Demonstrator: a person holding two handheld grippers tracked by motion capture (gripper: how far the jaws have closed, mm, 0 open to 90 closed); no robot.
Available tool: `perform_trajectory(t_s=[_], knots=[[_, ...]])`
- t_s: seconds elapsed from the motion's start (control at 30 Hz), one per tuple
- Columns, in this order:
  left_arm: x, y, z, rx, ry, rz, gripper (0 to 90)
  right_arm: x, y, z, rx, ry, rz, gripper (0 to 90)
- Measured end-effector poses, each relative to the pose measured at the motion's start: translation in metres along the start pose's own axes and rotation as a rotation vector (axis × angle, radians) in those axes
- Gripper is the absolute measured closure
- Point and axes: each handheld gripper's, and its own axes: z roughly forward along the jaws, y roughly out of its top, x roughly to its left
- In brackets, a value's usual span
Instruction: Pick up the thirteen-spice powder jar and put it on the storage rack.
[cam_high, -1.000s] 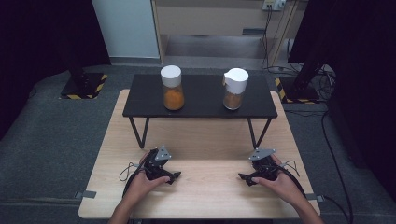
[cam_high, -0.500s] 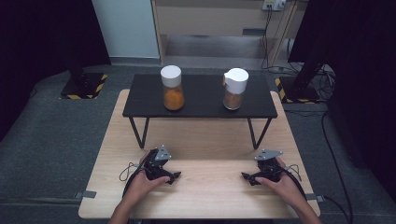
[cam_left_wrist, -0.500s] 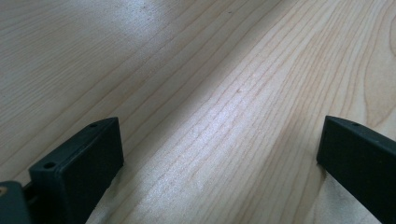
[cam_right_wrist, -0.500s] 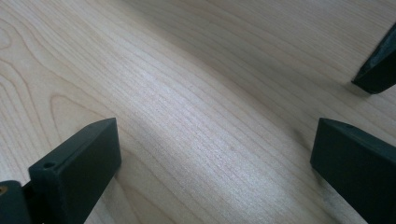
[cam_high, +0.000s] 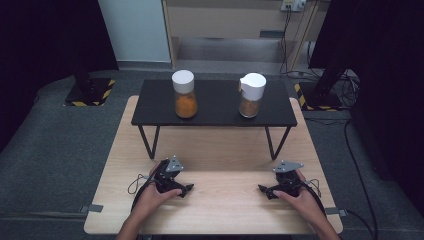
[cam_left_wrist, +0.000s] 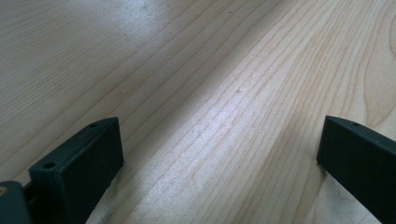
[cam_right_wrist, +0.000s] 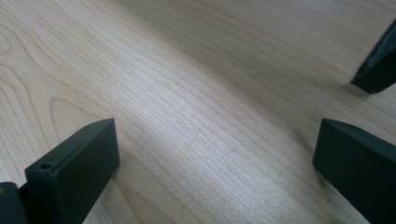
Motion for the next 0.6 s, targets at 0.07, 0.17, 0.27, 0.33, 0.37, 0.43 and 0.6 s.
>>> perform_trajectory(t_s=[0.07, 0.17, 0.27, 0.33, 0.37, 0.43, 0.6], knots=[[0.0, 0.0, 0.0, 0.0, 0.0, 0.0, 0.0, 0.0011, 0.0, -0.0003, 0.001, -0.004, 0.003, 1.3], [0.0001, 0.0001, -0.0001, 0.001, 0.0, 0.001, 0.0, 0.002, -0.0004, -0.0004, -0.001, -0.008, 0.006, 1.3], [0.0001, 0.0001, -0.0001, 0.001, 0.0, 0.001, 0.0, 0.0028, -0.0007, -0.0005, -0.001, -0.011, 0.008, 1.4], [0.0001, 0.0002, -0.0001, 0.001, 0.0, 0.001, 0.0, 0.0034, -0.0008, -0.0006, -0.001, -0.014, 0.009, 1.4], [0.0001, 0.0001, -0.0001, 0.001, 0.0, 0.001, 0.0, 0.0035, -0.0008, -0.0006, -0.002, -0.014, 0.01, 1.4], [0.0002, 0.0002, -0.0001, 0.001, -0.001, 0.001, 0.0, 0.0035, -0.0008, -0.0006, -0.001, -0.014, 0.01, 1.4], [0.0003, 0.0002, -0.0001, 0.001, -0.001, 0.002, 0.0, 0.0035, -0.0008, -0.0006, -0.001, -0.014, 0.01, 1.4]])
